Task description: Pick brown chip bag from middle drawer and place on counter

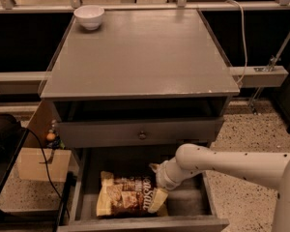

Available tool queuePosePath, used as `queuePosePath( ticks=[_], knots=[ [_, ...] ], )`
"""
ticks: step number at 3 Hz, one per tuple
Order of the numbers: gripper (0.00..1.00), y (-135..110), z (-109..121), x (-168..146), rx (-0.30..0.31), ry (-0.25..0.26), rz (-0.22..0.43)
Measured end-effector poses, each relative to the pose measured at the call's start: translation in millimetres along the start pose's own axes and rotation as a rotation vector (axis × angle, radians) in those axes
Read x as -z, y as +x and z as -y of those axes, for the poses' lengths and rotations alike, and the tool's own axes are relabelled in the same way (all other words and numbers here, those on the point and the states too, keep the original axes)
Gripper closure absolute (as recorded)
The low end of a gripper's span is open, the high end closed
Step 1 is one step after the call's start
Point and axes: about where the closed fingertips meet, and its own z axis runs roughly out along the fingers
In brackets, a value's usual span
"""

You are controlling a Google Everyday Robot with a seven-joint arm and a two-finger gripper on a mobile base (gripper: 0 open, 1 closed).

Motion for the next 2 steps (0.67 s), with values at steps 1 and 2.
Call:
queuePosePath(
  ticks=[1,2],
  knots=[
    [0.0,-0.6,-0.5,-9.7,0.01,-0.006,0.011],
    [0.16,-1.5,-0.7,-16.3,0.017,-0.009,0.017]
  ],
)
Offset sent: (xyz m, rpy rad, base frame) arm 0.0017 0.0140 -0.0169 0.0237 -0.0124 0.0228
